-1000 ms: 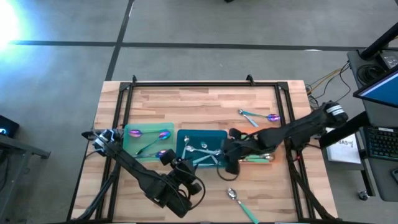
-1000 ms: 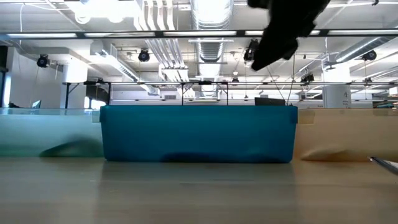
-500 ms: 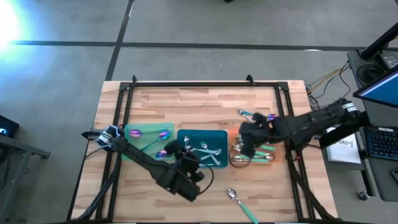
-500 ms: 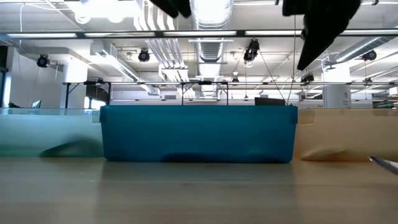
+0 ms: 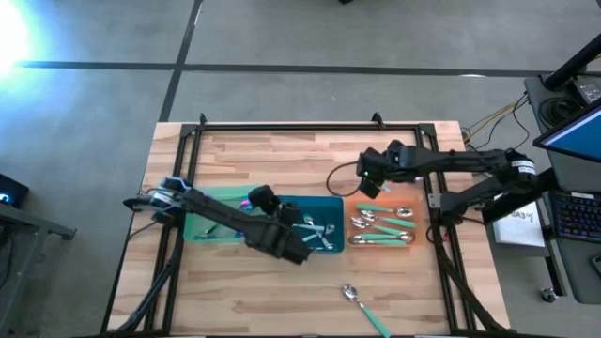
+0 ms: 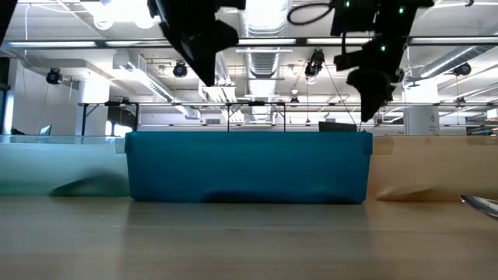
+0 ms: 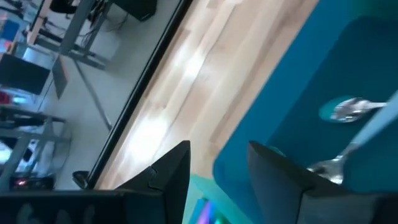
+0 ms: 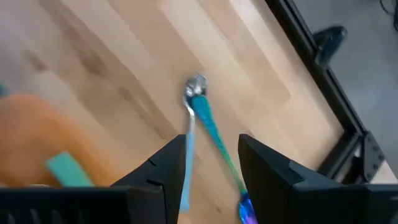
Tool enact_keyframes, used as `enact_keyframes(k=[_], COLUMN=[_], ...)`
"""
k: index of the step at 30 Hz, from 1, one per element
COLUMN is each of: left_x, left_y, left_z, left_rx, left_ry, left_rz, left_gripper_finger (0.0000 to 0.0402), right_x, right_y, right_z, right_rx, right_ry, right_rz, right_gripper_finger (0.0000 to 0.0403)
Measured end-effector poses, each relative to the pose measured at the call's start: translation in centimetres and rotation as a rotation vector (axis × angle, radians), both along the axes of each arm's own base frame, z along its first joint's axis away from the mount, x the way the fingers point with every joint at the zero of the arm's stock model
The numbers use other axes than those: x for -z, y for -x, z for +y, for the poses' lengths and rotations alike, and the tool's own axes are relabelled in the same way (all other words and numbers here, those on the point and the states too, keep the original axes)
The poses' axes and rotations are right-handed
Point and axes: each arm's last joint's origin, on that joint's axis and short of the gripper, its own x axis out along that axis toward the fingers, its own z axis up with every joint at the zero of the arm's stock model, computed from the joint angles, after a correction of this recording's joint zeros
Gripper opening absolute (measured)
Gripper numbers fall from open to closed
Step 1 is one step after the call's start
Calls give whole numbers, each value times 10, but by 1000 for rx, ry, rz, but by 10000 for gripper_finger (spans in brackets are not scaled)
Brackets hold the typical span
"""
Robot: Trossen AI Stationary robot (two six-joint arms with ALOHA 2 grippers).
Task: Sort silverware by color (type)
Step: Put the violet spoon into the green bin
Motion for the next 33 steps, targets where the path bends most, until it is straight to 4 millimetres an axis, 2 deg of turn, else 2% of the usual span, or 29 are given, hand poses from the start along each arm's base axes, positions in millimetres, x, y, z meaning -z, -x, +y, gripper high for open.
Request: enact_keyframes(k=[6,13,19,26,33], left_x=[-5,-20,-31,-48,-62], left_y=[4,26,65,117,159], left_z=[20,43,71,107,128], left_rx=[-15,-49,-107,-207,-279], left_ry=[-2,-4,5,17,-32], left_rz=[34,30,8,-115,-315], left_gripper_finger=[142,142,142,142,142], right_x=[19,36,55,63,64], right_y=[11,22,34,40,38], right_z=[-12,-18,-18,-19,-38], right_rx=[50,135,238,74,28], right_ry=[-13,-33,-55,-90,-223], right_rz=[59,94,120,230,124], right_gripper_finger=[137,137,137,137,137])
